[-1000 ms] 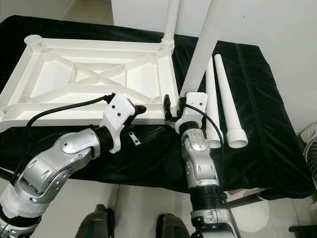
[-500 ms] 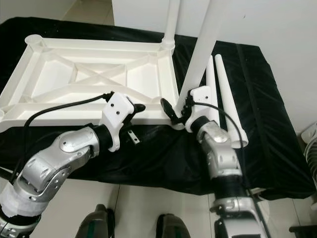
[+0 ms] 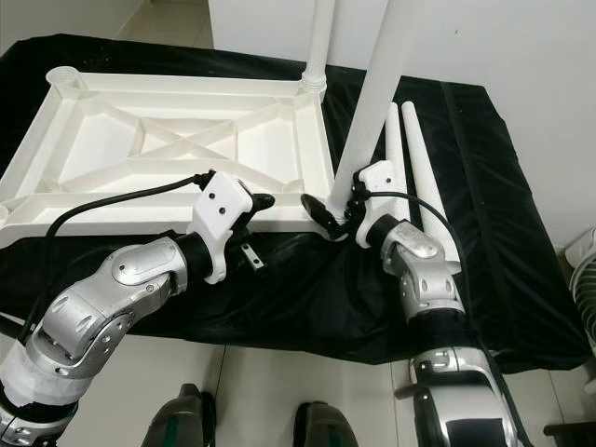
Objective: Building children table
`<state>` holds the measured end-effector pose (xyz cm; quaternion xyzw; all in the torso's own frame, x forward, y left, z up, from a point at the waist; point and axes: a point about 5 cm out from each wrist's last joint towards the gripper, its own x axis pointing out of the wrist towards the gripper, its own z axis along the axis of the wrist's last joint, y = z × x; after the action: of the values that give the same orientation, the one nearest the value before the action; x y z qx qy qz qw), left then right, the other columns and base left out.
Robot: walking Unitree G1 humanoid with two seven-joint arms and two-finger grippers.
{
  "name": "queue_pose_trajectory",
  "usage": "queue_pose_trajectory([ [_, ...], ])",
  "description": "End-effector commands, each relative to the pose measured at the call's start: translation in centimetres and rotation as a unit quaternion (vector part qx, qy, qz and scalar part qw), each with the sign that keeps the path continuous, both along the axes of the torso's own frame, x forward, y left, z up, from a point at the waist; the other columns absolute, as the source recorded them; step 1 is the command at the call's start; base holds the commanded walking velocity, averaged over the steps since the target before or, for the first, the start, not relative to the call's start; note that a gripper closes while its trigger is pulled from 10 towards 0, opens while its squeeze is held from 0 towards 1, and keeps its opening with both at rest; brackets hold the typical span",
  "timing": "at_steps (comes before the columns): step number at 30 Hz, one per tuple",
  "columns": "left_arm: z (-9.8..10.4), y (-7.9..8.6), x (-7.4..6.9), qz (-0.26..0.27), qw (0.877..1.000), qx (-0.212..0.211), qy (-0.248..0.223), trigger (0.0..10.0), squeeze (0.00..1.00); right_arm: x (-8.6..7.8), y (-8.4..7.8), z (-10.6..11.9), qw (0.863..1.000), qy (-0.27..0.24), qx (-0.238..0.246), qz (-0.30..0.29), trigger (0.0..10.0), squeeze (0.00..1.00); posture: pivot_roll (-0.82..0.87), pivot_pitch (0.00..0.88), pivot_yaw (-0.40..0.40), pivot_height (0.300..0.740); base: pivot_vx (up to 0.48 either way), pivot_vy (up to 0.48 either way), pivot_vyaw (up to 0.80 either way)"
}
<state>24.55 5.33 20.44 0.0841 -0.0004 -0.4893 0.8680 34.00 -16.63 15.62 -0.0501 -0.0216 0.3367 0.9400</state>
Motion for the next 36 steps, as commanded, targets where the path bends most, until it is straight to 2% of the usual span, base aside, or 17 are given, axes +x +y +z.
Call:
queue_pose_trajectory([
  [1,-0.1,-0.4,-0.4,-0.042,0.999,0.004,0.01,10.0,0.0,0.1,0.2,-0.1,1.0,0.002,-0.01,0.017,0.3,0.0,0.1,0.106,-0.005,0.74,0.0,0.0,0.0],
  [2,-0.1,-0.5,-0.4,-0.042,0.999,0.004,0.01,10.0,0.0,0.2,0.2,-0.2,1.0,0.002,-0.013,0.02,0.0,0.0,0.1,0.106,-0.005,0.74,0.0,0.0,0.0],
  [7,-0.2,-0.4,-0.5,-0.042,0.999,0.003,0.012,10.0,0.0,0.2,0.0,-0.3,0.999,0.003,-0.02,0.025,0.0,0.0,0.1,0.106,-0.005,0.74,0.0,0.0,0.0],
  [8,-0.2,-0.4,-0.5,-0.042,0.999,0.003,0.013,10.0,0.0,0.2,-0.1,-0.4,1.0,0.003,-0.021,0.021,0.6,0.0,0.1,0.108,-0.008,0.74,0.0,0.0,0.0],
  [10,-0.2,-0.4,-0.5,-0.042,0.999,0.004,0.013,10.0,0.0,0.2,-0.1,-0.4,1.0,0.003,-0.022,0.018,0.6,0.0,0.1,0.108,-0.008,0.74,0.0,0.0,0.0],
  [11,-0.2,-0.4,-0.5,-0.042,0.999,0.003,0.013,10.0,0.0,0.1,0.0,-0.5,1.0,0.005,-0.019,0.012,10.0,0.0,0.1,0.108,-0.008,0.74,0.0,0.0,0.0],
  [14,-0.2,-0.4,-0.5,-0.042,0.999,0.003,0.013,10.0,0.0,0.1,0.0,-0.5,1.0,0.006,-0.016,0.01,10.0,0.0,0.1,0.108,-0.008,0.74,0.0,0.0,0.0],
  [19,-0.3,-0.4,-0.5,-0.042,0.999,0.003,0.013,10.0,0.0,-0.1,0.6,-1.1,1.0,0.01,-0.005,-0.021,10.0,0.0,0.1,0.098,-0.014,0.74,0.0,0.0,0.0],
  [22,-0.3,-0.5,-0.6,-0.043,0.999,0.003,0.013,10.0,0.0,-0.2,0.9,-1.2,0.998,0.013,0.008,-0.066,10.0,0.0,0.1,0.091,-0.017,0.74,0.0,0.0,0.0],
  [26,-0.3,-0.5,-0.6,-0.043,0.999,0.003,0.014,10.0,0.0,-0.3,1.1,-1.1,0.997,0.011,0.014,-0.079,10.0,0.0,0.1,0.088,-0.018,0.74,0.0,0.0,0.0],
  [33,-0.5,-0.6,-0.8,-0.045,0.999,0.003,0.015,10.0,0.0,-0.8,2.1,-1.0,0.989,0.021,0.035,-0.141,10.0,0.0,0.1,0.081,-0.022,0.74,0.0,0.0,0.0],
  [35,-0.5,-0.6,-0.8,-0.045,0.999,0.003,0.014,10.0,0.0,-1.0,2.3,-1.2,0.981,0.027,0.041,-0.188,10.0,0.0,0.1,0.078,-0.027,0.74,0.0,0.0,0.0],
  [36,-0.5,-0.6,-0.8,-0.045,0.999,0.003,0.014,10.0,0.0,-1.0,2.3,-1.2,0.981,0.027,0.041,-0.188,10.0,0.0,0.1,0.078,-0.027,0.74,0.0,0.0,0.0],
])
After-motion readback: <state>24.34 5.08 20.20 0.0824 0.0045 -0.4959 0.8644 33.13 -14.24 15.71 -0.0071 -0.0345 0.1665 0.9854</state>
